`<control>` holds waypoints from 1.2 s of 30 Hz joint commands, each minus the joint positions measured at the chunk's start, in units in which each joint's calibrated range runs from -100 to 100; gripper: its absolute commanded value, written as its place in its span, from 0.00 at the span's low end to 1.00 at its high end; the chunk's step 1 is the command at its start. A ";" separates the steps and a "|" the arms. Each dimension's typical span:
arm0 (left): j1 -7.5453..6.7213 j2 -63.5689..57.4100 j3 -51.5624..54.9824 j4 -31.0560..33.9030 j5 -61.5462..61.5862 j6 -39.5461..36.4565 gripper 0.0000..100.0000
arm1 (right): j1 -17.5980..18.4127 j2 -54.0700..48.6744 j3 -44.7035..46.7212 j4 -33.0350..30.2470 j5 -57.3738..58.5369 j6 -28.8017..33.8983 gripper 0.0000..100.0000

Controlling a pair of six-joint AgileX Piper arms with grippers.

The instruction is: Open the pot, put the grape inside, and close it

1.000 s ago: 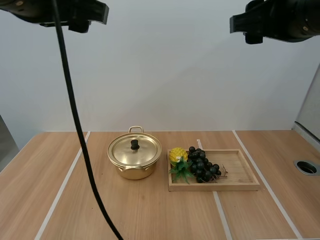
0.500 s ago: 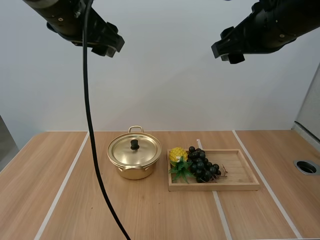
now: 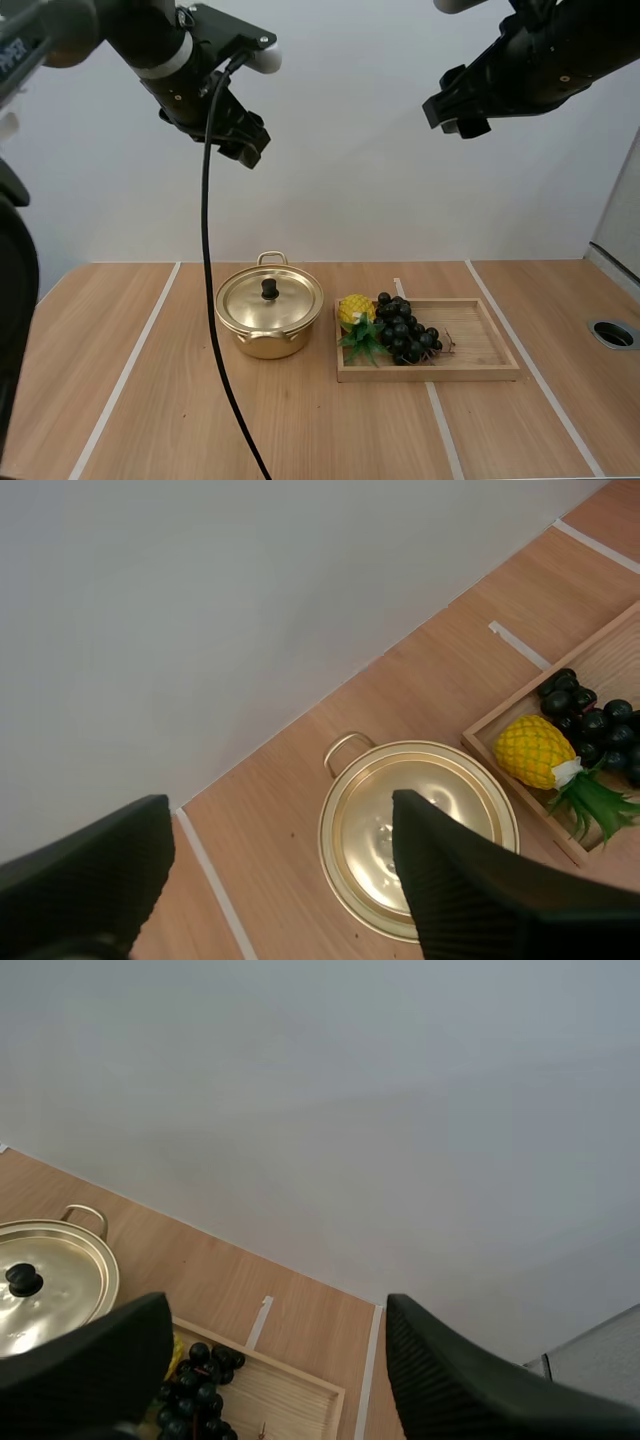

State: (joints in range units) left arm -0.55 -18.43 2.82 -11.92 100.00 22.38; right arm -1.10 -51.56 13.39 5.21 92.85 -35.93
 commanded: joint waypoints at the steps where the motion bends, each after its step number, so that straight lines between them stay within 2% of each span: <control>1: -1.74 1.48 2.98 -0.37 0.00 1.10 1.00 | 0.03 -0.50 -0.82 0.06 2.19 -0.36 1.00; 4: -3.62 3.10 7.09 3.00 0.00 1.82 1.00 | 0.03 -0.50 -0.82 0.06 3.69 -0.44 1.00; 7: -4.16 4.51 10.44 3.76 0.00 3.07 1.00 | 0.03 -0.50 -0.82 0.06 5.35 -0.92 1.00; 13: -4.16 7.00 14.73 3.44 0.00 4.22 1.00 | 0.03 -0.50 -0.82 0.06 6.99 -0.93 1.00; 36: -4.26 19.74 14.72 2.37 -1.23 5.38 1.00 | 0.03 -0.50 -0.82 0.51 7.15 -1.35 1.00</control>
State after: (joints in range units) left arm -4.53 0.27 17.69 -8.76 99.79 27.46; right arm -1.10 -51.56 13.35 5.21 99.92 -36.67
